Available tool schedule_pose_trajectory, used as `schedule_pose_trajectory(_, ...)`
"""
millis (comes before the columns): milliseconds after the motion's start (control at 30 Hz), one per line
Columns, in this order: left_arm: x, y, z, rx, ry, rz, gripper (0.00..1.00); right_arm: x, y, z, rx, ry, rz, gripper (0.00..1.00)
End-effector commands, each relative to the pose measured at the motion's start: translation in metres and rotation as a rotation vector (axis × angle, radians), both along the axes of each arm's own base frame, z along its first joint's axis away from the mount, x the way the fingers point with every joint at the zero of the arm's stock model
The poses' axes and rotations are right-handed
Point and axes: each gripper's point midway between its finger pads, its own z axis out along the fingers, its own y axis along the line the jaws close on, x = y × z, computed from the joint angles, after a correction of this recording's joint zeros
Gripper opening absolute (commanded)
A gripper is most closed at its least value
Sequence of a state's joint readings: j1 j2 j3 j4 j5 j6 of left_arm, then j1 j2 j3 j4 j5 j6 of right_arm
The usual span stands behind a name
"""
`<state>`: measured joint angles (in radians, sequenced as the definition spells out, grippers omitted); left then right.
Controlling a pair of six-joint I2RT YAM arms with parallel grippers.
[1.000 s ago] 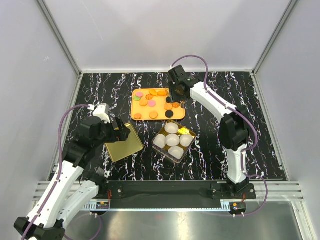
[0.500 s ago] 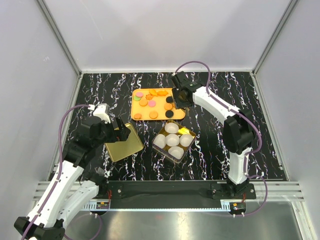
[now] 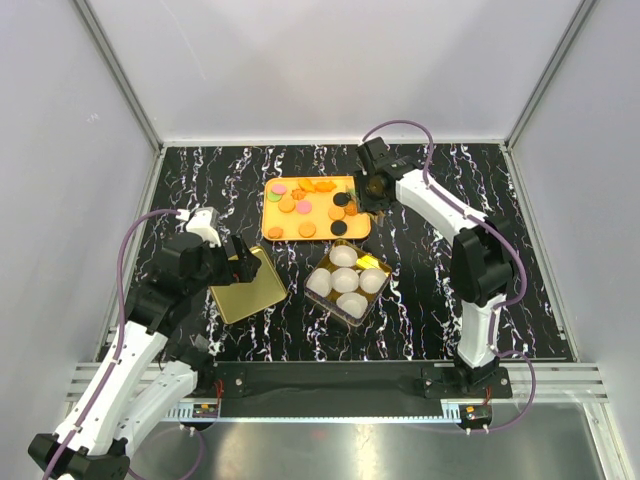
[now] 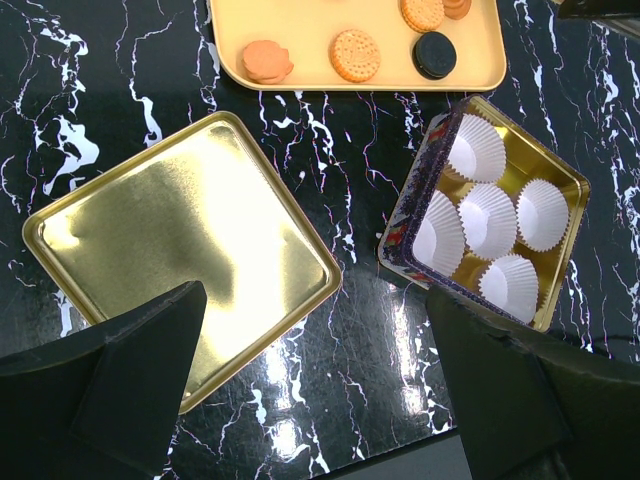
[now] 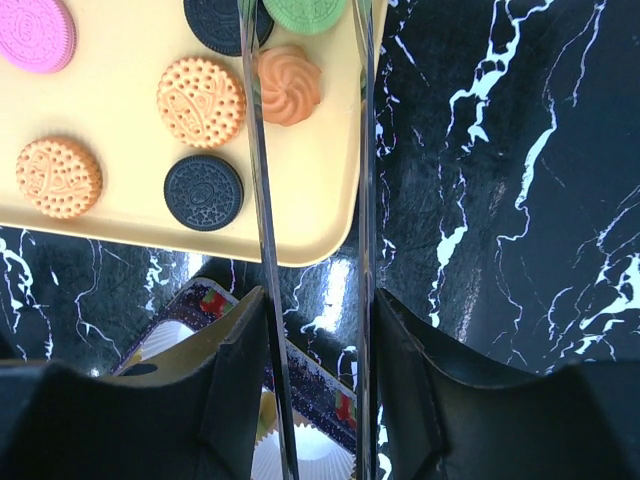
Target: Pack the cookies
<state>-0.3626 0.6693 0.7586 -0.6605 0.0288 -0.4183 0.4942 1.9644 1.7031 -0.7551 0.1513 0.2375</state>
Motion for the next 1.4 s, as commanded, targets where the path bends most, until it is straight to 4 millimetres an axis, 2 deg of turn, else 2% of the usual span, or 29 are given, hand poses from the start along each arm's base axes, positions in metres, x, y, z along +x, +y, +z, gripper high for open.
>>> schedule_pose_trajectory(0,0.005,-0.001,0.005,-0.007,-0.029,0.003,0.99,0.004,0.0,0.028,0.087,-0.056,-0.006,0.5)
schedule_pose_trajectory(300,0.004,0.0,0.005,-0.005,-0.027,0.008,0.99,0.009,-0.003,0.025,0.162,-0.028,-0.002,0.47)
schedule_pose_trajectory(467,0.005,0.0,0.004,-0.004,-0.024,0.01,0.99,0.01,-0.005,0.035,0.174,-0.049,-0.007,0.45)
schedule_pose_trajectory(567,0.005,0.0,0.004,-0.003,-0.023,0.012,0.99,0.005,0.0,0.043,0.208,-0.048,0.017,0.43)
schedule_pose_trajectory(867,0.005,0.0,0.003,-0.001,-0.017,0.011,0.99,-0.008,-0.001,0.059,0.242,-0.064,0.016,0.4)
schedule_pose_trajectory(1133,0.005,0.0,0.003,-0.001,-0.017,0.01,0.99,-0.025,0.003,0.048,0.269,-0.024,0.036,0.38)
schedule_pose_trajectory(1200,0.005,0.0,0.004,-0.003,-0.019,0.009,0.99,-0.026,0.002,0.052,0.276,-0.04,0.035,0.39)
schedule_pose_trajectory(1367,0.005,-0.001,0.003,-0.003,-0.016,0.008,0.99,-0.022,-0.003,0.047,0.233,-0.036,0.024,0.4)
